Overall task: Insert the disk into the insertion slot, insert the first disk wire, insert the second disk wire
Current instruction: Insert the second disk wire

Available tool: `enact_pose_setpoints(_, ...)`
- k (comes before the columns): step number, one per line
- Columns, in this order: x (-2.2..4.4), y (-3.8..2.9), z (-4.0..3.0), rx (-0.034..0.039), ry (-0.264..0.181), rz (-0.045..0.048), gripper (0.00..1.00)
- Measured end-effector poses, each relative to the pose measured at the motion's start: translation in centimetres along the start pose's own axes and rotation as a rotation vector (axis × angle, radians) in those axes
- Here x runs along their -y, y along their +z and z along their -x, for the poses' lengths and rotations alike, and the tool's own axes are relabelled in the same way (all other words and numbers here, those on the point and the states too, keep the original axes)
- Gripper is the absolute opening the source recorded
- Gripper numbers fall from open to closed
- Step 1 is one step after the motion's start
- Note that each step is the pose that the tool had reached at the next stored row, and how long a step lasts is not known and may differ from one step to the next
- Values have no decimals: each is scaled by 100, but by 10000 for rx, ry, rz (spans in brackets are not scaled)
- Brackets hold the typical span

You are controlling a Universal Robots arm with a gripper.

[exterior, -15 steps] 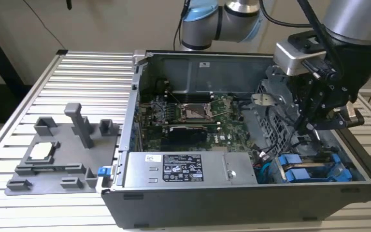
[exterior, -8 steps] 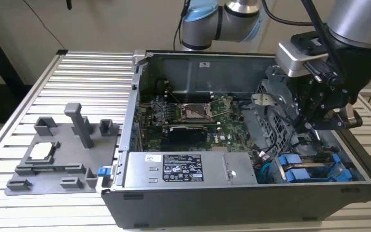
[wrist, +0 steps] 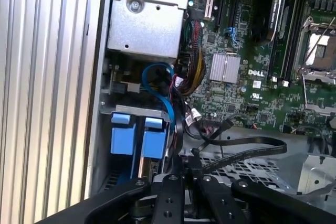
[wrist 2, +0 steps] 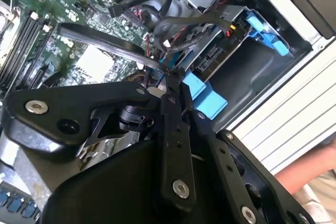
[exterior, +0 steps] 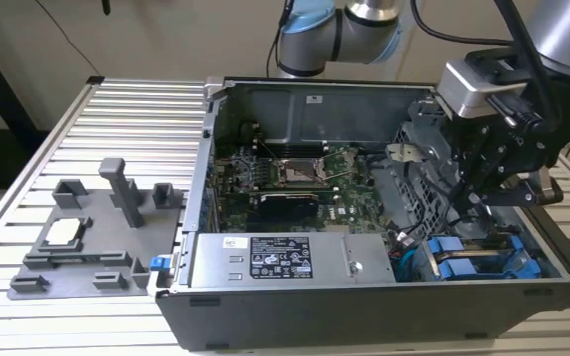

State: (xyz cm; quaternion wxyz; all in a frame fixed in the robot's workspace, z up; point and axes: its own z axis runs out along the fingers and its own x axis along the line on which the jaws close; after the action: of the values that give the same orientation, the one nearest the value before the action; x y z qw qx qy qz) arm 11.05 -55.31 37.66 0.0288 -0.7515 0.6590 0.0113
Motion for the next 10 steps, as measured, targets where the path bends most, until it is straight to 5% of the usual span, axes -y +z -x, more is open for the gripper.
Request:
enact_pose_setpoints(5, 69, 3, -71, 33, 14, 253, 16)
enact_pose_setpoints(10, 122, 10, -142, 50, 29, 387, 16)
